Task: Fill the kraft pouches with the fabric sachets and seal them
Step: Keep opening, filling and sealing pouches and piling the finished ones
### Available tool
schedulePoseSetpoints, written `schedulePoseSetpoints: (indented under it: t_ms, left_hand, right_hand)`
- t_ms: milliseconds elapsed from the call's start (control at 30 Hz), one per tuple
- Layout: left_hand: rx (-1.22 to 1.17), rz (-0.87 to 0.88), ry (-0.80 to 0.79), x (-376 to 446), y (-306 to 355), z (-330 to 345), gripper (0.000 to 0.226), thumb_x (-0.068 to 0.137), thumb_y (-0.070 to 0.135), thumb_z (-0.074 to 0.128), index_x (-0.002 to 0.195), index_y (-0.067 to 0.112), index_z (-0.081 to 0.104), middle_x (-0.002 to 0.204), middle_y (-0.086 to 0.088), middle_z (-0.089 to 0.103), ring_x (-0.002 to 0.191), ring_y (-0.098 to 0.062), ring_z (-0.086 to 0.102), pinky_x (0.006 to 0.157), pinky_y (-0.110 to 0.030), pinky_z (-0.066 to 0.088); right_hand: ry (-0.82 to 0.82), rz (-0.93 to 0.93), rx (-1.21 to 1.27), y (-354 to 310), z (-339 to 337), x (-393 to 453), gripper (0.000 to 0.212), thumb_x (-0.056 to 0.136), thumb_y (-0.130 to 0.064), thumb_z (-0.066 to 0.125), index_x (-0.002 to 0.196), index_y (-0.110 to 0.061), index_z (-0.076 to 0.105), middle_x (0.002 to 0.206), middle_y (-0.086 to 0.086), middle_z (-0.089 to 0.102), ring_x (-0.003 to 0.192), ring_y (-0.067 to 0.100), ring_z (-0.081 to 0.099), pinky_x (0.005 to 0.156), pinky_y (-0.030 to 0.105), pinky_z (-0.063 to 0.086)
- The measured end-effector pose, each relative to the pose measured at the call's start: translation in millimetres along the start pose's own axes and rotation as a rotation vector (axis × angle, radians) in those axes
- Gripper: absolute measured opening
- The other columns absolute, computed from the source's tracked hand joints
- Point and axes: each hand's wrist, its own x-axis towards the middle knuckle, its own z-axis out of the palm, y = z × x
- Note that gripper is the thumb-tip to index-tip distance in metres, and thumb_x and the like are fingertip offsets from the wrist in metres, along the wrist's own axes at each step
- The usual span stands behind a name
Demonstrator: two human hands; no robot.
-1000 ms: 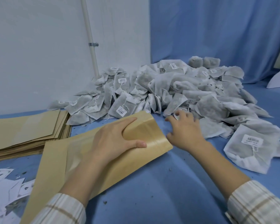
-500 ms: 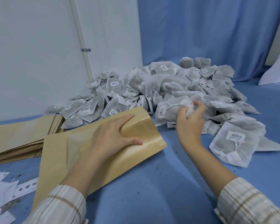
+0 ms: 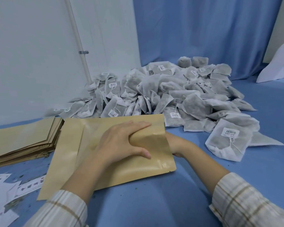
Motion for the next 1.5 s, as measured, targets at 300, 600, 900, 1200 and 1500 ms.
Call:
schedulePoseSetpoints:
  t_ms: [300, 600, 900, 1200, 1500]
  left_hand:
    - [-0.084, -0.007, 0.071, 4, 28, 1, 0.074, 0.047, 0.066, 0.079, 0.112, 0.071, 0.043, 0.11, 0.05, 0.042, 0.113, 0.015, 0.039, 0.089, -0.014, 0.032]
    - [-0.158, -0.059, -0.015, 19, 57, 3, 0.08, 0.047, 0.068, 0.078, 0.119, 0.068, 0.043, 0.111, 0.027, 0.06, 0.11, -0.004, 0.051, 0.092, -0.029, 0.045]
    - [-0.114, -0.095, -0.057, 20, 60, 29, 0.089, 0.047, 0.07, 0.077, 0.127, 0.065, 0.037, 0.112, 0.036, 0.05, 0.105, 0.005, 0.043, 0.083, -0.021, 0.038]
    - [-0.152, -0.13, 0.005, 20, 53, 27, 0.074, 0.044, 0.074, 0.073, 0.106, 0.081, 0.033, 0.083, 0.045, 0.043, 0.092, 0.005, 0.042, 0.066, -0.009, 0.033]
    - [-0.1, -0.097, 0.008, 18, 33, 14, 0.085, 0.047, 0.061, 0.082, 0.125, 0.059, 0.046, 0.119, 0.036, 0.05, 0.115, -0.001, 0.047, 0.092, -0.026, 0.039]
  right_hand:
    - [0.637, 0.037, -0.854, 14, -34, -54, 0.03, 0.087, -0.023, 0.049, 0.115, -0.03, 0.057, 0.115, -0.001, 0.057, 0.11, 0.021, 0.05, 0.085, 0.031, 0.04]
    - [0.583, 0.598, -1.125, 46, -38, -71, 0.045, 0.085, -0.024, 0.049, 0.128, -0.018, 0.035, 0.132, 0.014, 0.032, 0.125, 0.042, 0.031, 0.101, 0.059, 0.028]
    - [0.731, 0.737, -1.041, 64, -52, -71, 0.056, 0.089, -0.051, 0.039, 0.131, -0.014, 0.039, 0.145, 0.022, 0.018, 0.131, 0.043, 0.02, 0.105, 0.056, 0.027]
    - [1.152, -0.124, -0.336, 61, -66, -77, 0.058, 0.068, -0.007, 0.073, 0.118, 0.0, 0.044, 0.122, 0.012, 0.041, 0.105, 0.019, 0.042, 0.081, 0.014, 0.032]
    - [0.656, -0.253, 0.263, 55, -67, -83, 0.042, 0.073, 0.005, 0.071, 0.101, -0.026, 0.067, 0.11, -0.005, 0.067, 0.101, 0.004, 0.062, 0.086, 0.017, 0.05]
